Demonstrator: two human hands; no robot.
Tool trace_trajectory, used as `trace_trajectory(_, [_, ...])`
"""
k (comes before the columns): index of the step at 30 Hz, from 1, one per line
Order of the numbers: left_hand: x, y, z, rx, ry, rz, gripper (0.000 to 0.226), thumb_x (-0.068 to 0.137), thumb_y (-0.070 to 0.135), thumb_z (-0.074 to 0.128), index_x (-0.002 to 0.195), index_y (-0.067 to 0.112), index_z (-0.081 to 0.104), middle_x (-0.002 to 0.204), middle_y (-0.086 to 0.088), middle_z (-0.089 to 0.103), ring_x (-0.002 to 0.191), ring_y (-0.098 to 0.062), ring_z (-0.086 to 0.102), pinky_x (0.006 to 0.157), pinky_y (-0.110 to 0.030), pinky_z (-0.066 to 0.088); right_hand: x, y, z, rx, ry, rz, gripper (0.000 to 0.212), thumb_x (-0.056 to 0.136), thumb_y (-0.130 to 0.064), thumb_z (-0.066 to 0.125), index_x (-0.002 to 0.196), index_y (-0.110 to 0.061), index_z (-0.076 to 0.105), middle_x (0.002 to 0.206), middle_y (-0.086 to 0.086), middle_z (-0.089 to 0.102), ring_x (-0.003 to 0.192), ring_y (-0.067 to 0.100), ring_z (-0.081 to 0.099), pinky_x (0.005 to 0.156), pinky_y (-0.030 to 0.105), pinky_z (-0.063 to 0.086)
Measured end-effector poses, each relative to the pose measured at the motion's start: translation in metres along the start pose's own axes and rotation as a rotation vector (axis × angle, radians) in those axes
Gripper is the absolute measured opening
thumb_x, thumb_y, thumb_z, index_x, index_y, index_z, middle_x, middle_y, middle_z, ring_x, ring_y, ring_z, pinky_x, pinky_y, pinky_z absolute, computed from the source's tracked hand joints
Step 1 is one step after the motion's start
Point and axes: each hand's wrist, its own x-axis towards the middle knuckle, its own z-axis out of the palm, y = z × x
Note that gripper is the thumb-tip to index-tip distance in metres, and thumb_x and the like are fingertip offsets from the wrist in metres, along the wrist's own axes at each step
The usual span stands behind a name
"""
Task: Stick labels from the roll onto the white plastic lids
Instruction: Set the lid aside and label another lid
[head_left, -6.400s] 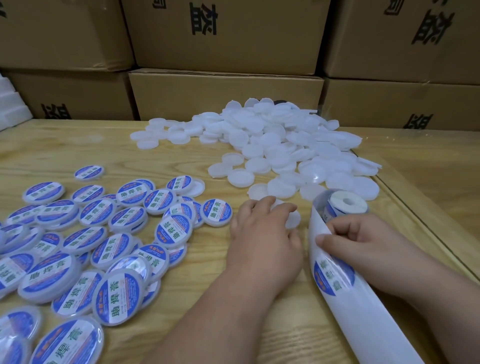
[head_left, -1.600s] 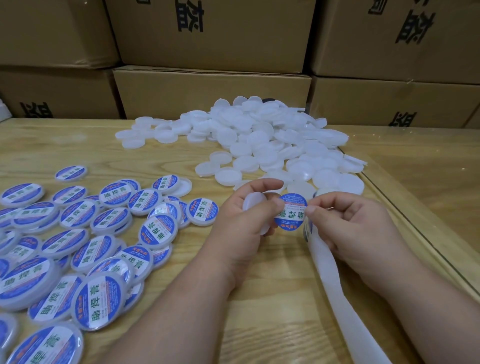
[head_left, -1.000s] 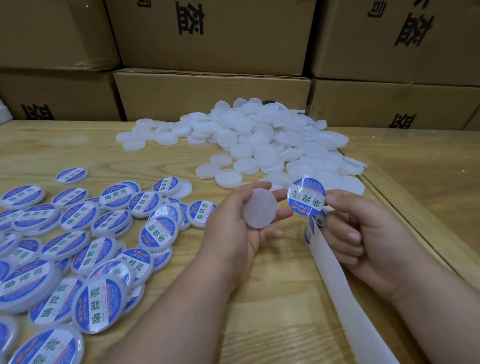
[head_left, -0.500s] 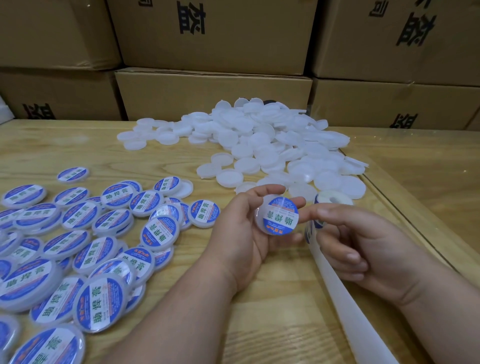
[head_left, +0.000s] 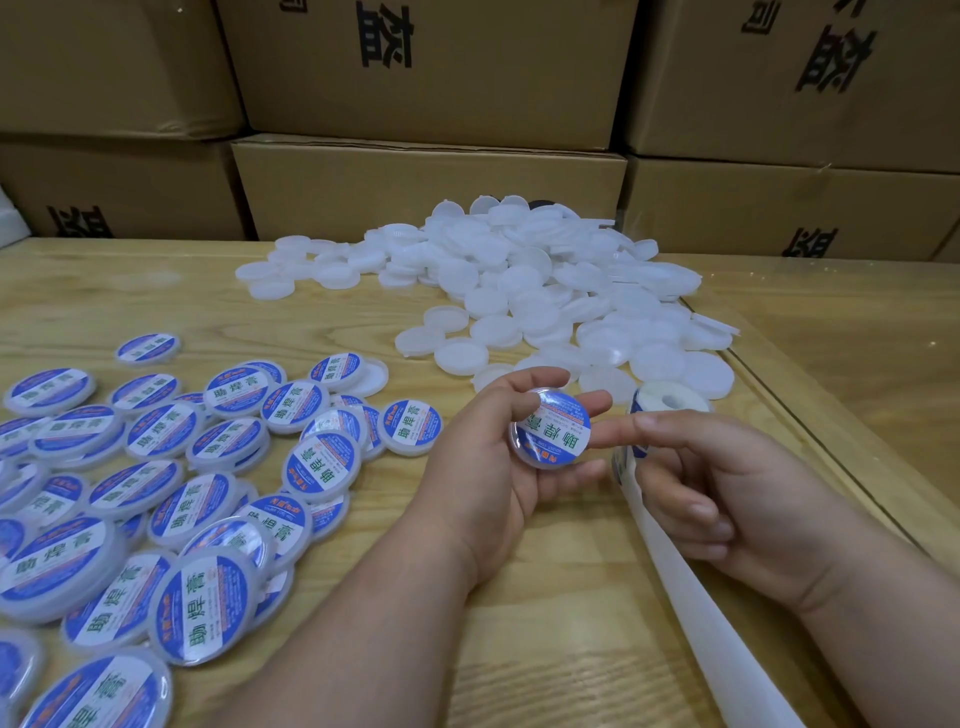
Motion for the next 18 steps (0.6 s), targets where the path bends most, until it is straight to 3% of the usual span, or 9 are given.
trace_trajectory(4, [0.0001,-0.0010,-0.0003,0.001,0.006,0.009,0.035,0.077,0.019,0.051,0.110,0.011,0.060,0.111,-0.022,0.074,0.104,-0.041,0.072,0.064,-0.035,0.061,0.0000,0.0005,0.0002,0.017,0.011,0.006,0.048,0.073,-0.040,0.062,0.105,-0.007,0.078,0.039,-0.001,0.030,0.030,0.008,0.020,0.036,0.013,0.022])
trace_trajectory(9, [0.0016,-0.0022,-0.0025,0.023,0.017,0.013,0.025,0.098,0.008,0.039,0.111,0.011,0.059,0.111,-0.022,0.074,0.103,-0.039,0.073,0.065,-0.035,0.061,0.0010,0.0021,-0.0009,0.036,0.020,0.007,0.053,0.070,-0.041,0.065,0.108,-0.006,0.076,0.038,-0.001,0.030,0.030,0.008,0.020,0.036,0.014,0.021])
trace_trajectory(18, [0.0028,-0.0031,-0.0030,0.027,0.014,0.008,0.032,0.096,0.001,0.035,0.111,0.010,0.061,0.110,-0.022,0.075,0.103,-0.039,0.073,0.066,-0.036,0.062,0.0016,0.0018,-0.0011,0.025,0.010,-0.006,0.046,0.076,-0.039,0.061,0.106,-0.009,0.078,0.039,-0.002,0.030,0.030,0.008,0.020,0.036,0.014,0.021])
